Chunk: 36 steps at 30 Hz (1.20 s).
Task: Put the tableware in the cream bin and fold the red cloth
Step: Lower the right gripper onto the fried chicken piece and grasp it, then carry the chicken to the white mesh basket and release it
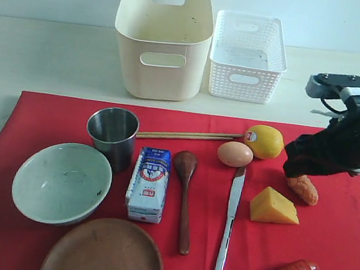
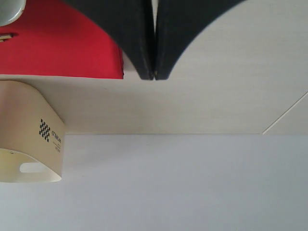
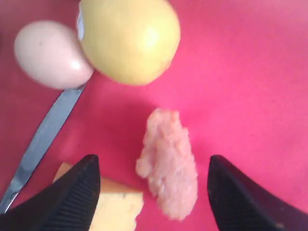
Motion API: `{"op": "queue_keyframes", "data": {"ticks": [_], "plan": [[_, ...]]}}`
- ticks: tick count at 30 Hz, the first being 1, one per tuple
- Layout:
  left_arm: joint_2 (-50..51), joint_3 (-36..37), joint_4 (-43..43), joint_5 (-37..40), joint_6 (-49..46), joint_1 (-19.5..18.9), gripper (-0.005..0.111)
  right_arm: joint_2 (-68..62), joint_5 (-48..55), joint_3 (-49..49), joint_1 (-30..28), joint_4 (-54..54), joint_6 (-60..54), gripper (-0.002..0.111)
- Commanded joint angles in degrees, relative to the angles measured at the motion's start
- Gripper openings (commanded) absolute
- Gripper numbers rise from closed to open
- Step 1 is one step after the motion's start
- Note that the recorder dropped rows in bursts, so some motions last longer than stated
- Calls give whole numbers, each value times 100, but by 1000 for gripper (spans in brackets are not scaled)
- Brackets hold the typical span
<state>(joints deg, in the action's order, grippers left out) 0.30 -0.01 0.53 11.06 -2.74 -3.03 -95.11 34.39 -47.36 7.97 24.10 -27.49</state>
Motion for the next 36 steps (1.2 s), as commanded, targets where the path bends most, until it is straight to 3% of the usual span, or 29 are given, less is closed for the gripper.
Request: {"op": "queue_keyframes", "data": {"ticks": [1,6,7,8,11,12,23,30,36], "plan": [[-30,1,58,2,-3,45,3,-578,-310,-383,3,-359,-95,62],[-30,1,58,2,-3,45,3,-1171,-383,-395,3,-359,-241,62],[-30,1,58,2,-3,45,3,-1171,-395,-395,3,-359,-313,58],[-30,1,58,2,-3,45,3,-1171,-395,-395,3,-359,-326,51],[-30,1,58,2,-3,45,3,-1122,-322,-395,3,-307,-290,6],[-30,1,58,2,-3,45,3,-1075,-285,-395,3,-279,-279,0],[-30,1,58,2,-3,45,3,201,-331,-395,3,393,-291,0],[-30,1,58,2,-3,45,3,898,-1273,-395,3,2093,-326,0],[-30,1,58,2,-3,45,3,672,-2212,-507,3,2799,-738,0]]}}
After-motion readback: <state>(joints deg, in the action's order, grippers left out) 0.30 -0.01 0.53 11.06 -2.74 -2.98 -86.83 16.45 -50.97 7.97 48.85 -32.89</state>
